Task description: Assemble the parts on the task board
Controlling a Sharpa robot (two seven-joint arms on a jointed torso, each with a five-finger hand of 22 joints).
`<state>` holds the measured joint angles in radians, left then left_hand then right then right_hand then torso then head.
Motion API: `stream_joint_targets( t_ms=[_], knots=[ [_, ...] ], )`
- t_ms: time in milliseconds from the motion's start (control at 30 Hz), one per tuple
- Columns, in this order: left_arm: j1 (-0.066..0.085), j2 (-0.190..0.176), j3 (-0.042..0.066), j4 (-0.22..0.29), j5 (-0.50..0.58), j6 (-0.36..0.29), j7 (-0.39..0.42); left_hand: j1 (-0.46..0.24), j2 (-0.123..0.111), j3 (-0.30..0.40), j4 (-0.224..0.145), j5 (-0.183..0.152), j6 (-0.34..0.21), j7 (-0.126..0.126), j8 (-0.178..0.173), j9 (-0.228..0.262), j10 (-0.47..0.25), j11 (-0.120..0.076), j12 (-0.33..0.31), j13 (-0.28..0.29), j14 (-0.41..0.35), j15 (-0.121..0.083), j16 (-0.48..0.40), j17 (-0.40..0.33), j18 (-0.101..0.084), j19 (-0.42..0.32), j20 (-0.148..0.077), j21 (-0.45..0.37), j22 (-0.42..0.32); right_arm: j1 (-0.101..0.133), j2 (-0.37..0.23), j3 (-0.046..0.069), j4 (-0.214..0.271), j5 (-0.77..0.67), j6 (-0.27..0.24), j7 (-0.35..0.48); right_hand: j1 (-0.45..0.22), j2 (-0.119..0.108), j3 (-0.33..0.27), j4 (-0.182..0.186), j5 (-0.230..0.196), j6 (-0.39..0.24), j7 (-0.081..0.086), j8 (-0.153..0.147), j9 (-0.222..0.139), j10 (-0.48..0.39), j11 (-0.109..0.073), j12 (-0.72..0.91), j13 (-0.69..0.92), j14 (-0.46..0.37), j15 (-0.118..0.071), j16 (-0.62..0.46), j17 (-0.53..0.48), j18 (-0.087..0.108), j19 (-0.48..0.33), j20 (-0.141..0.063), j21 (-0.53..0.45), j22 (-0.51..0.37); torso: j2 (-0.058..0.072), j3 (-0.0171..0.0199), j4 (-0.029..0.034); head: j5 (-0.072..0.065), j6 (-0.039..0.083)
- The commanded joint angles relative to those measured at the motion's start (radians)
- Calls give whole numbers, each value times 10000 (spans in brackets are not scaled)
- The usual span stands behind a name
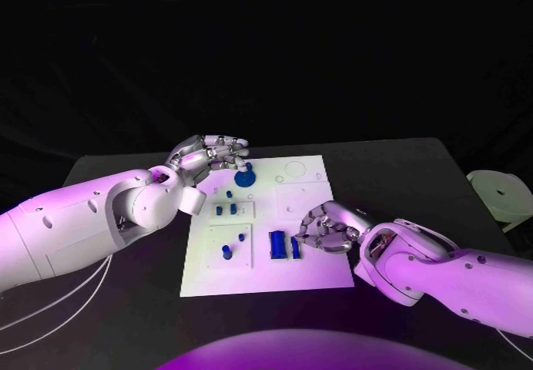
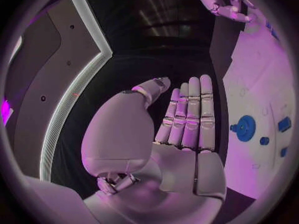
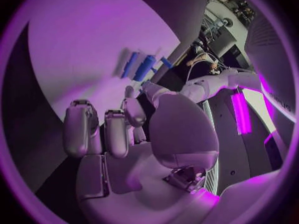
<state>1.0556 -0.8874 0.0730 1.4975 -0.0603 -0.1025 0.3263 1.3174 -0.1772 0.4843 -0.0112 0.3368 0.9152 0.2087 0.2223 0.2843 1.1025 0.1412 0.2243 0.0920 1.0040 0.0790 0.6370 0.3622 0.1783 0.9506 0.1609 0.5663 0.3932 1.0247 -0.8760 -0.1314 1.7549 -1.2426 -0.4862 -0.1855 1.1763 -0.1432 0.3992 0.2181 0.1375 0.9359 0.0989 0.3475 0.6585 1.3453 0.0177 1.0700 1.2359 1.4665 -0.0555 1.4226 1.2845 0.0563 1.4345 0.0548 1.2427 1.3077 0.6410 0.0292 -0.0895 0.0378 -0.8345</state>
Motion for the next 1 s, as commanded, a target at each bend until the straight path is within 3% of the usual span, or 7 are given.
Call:
stream_joint_targets(
  t_ms=[33, 200, 267, 467, 633, 733, 1000],
  knots=[
    [-76, 59, -9, -73, 40, 120, 175, -12, 75, 7, 22, 39, -63, 25, -49, 16, -98, -1, -8, 8, -38, -5, -57, 10, 16, 37, 61, -32, -16, 166, 21, 20, -325, 3339, -536, 2886, 239, 15, 34, -193, 19, -411, 158, -130, 19, -826, 153, -1187, -812, 126, 185, -555, -786, 358, -629, 126, -1466, 1239, -136, -74, -12, -29, 150],
    [-279, 146, -18, -288, 209, -81, 452, -25, 69, 1, 30, 36, -65, 23, -51, 17, -102, 0, -7, 10, -40, -2, -58, 15, 15, 38, 63, -41, -20, 455, 267, 62, -1297, 6039, 202, 4396, 536, 117, 230, -558, -20, -797, 338, -87, 138, -2578, 331, -3349, -2470, -706, 366, -1938, -2680, 782, -1801, 312, -4121, 327, -345, -184, -6, -80, 431],
    [-343, 194, -19, -420, 282, -181, 606, -30, 72, 1, 34, 34, -63, 17, -50, 18, -103, 0, -7, 11, -44, 0, -60, 15, 13, 36, 65, -45, -23, 567, 445, 90, -1873, 7158, 497, 4840, 594, 97, 429, -688, -84, -1117, 517, -244, 36, -3185, 492, -3876, -3045, -1810, 518, -3660, -4721, 1214, -3186, 453, -7170, -857, -419, -234, -1, -116, 594],
    [-462, 366, -20, -919, 572, -412, 1018, -80, 80, 73, 106, 13, 23, -74, 12, 71, -210, -16, -66, -13, -457, 87, -485, -90, -19, -230, 145, -424, -219, 811, 1034, 180, -3554, 9807, 1256, 5647, 496, 31, 1219, -877, -65, -1371, 917, -621, -507, -4228, 986, -5997, -5416, -3684, 995, -6441, -6613, 1226, -4134, 887, -9058, -2373, -588, -301, 2, -92, 972],
    [-525, 579, -20, -1417, 878, -621, 1378, -195, -45, 220, 304, -58, -266, 56, -77, 90, -640, 174, -464, -255, -1151, 461, -1880, -494, -83, -905, 539, -1766, -1018, 901, 1527, 261, -4709, 10776, 1839, 6043, 256, 51, 1818, -1252, -234, -1240, 1171, -1268, -1274, -3991, 1360, -7922, -8262, -5046, 1589, -9553, -8384, 1256, -5101, 1549, -11181, -4633, -719, -308, 23, -43, 1269],
    [-576, 729, -19, -1680, 1058, -803, 1633, -189, -132, 195, 453, -243, -529, 57, -156, 25, -839, 288, -770, -275, -1310, 621, -2830, -692, 8, -1117, 934, -2943, -1812, 924, 1726, 285, -5139, 11012, 2101, 6174, 134, 134, 1763, -1534, -328, -1153, 1178, -1565, -1602, -3869, 1438, -8415, -9315, -5116, 1776, -10505, -8976, 1277, -5044, 1694, -11774, -5643, -782, -301, 72, -14, 1285],
    [-743, 1026, -16, -2111, 1522, -1299, 2084, -75, -115, -81, 556, -440, -850, -61, -297, -211, -1321, 500, -1263, -285, -2088, 959, -4108, -1167, -28, -1593, 1275, -4304, -2724, 971, 1968, 305, -5736, 11186, 2456, 6266, -8, 370, 1561, -1854, -351, -907, 1208, -1882, -2015, -3565, 1504, -8962, -10626, -4874, 1836, -11459, -9679, 1262, -5056, 1826, -11797, -7122, -777, -261, 116, 175, 1407]
  ],
)
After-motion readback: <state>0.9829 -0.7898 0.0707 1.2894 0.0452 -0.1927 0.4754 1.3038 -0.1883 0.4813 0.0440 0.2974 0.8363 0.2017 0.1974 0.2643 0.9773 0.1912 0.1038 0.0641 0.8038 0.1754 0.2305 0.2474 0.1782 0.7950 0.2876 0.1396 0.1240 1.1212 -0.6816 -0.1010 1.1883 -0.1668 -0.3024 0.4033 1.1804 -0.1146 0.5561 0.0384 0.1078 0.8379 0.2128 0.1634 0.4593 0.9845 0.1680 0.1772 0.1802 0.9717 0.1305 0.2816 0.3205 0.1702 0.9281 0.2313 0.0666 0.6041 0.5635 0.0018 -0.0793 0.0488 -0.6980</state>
